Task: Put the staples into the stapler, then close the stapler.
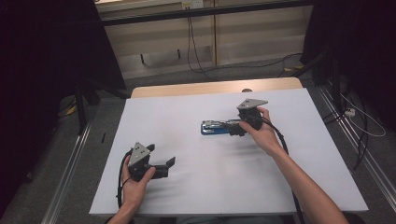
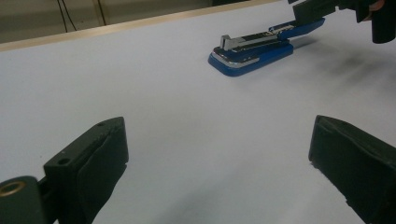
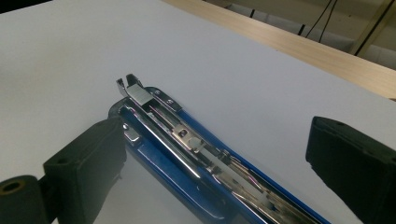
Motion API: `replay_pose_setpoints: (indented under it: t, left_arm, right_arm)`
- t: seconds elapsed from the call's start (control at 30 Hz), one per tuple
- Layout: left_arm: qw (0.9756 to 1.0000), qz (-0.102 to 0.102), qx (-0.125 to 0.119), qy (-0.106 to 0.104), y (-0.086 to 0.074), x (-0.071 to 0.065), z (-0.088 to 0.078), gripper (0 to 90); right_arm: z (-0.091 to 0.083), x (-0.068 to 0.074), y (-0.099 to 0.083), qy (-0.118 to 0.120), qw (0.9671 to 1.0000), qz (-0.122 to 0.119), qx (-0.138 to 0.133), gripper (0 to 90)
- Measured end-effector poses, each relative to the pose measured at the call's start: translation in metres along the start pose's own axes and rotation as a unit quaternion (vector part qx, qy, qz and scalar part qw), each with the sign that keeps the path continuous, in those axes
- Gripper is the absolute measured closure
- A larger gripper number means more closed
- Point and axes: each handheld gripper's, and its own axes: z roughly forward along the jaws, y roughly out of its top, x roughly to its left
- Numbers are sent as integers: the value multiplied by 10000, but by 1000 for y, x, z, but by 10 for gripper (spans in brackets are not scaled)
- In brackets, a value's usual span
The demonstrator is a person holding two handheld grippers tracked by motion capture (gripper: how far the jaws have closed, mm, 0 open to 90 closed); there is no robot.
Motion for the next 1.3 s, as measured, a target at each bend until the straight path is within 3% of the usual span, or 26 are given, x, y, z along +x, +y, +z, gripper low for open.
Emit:
replay_pose_setpoints:
  t: [0.23, 0.67, 0.93, 1.3]
  left_arm:
    - [10000, -26, 2, 13, 0, 0, -1, 48]
    - [10000, -36, 49, 68, -1, 1, 2, 48]
    - [9999, 119, 81, 64, 1, -4, 5, 47]
    - [9999, 52, 47, -148, 13, -12, 17, 61]
  right_arm:
    - [-11, 2, -6, -307, 9990, 143, -280, 42]
    - [-34, 5, -21, -455, 9976, 276, -437, 29]
    - [-52, 6, -30, -660, 9956, 318, -587, 8]
    - [-74, 3, -48, -755, 9940, 452, -641, 8]
